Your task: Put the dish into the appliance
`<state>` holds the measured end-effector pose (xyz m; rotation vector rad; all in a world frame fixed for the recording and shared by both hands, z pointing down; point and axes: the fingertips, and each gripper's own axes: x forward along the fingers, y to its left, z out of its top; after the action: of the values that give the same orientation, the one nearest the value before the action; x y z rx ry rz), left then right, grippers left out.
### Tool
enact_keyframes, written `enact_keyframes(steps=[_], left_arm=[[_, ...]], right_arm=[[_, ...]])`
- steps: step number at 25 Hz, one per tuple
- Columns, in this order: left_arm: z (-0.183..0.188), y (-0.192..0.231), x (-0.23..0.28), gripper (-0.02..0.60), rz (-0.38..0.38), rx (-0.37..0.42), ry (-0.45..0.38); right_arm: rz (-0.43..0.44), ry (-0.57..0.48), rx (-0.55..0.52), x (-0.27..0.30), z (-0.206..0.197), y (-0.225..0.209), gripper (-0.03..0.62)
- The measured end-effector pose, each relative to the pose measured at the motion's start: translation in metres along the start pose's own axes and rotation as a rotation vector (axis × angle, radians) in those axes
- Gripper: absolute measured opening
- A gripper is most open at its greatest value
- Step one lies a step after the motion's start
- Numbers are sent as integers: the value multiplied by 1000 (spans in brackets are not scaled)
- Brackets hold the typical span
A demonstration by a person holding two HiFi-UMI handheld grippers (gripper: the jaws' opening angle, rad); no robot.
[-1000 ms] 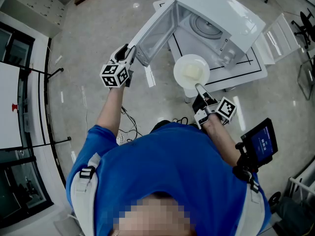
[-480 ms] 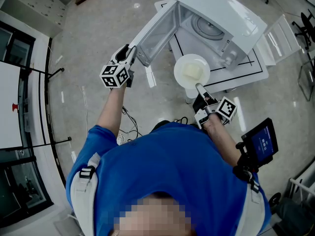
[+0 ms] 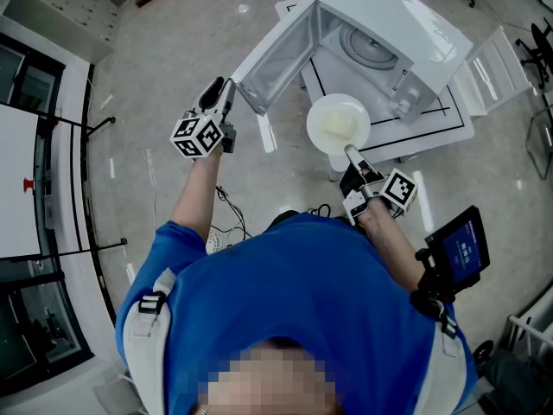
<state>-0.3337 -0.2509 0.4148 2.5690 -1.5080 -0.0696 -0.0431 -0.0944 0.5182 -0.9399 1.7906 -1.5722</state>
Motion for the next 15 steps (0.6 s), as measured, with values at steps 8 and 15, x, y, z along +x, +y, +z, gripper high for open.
enact_keyframes(steps=[8,15], left_arm=[[7,8,-19,6,33,-57,-39],[7,6,-27,6,37,-70,-37]], right_arm=[[9,9,5,3,-4,5,14],[5,15,3,3,-6,7,14]])
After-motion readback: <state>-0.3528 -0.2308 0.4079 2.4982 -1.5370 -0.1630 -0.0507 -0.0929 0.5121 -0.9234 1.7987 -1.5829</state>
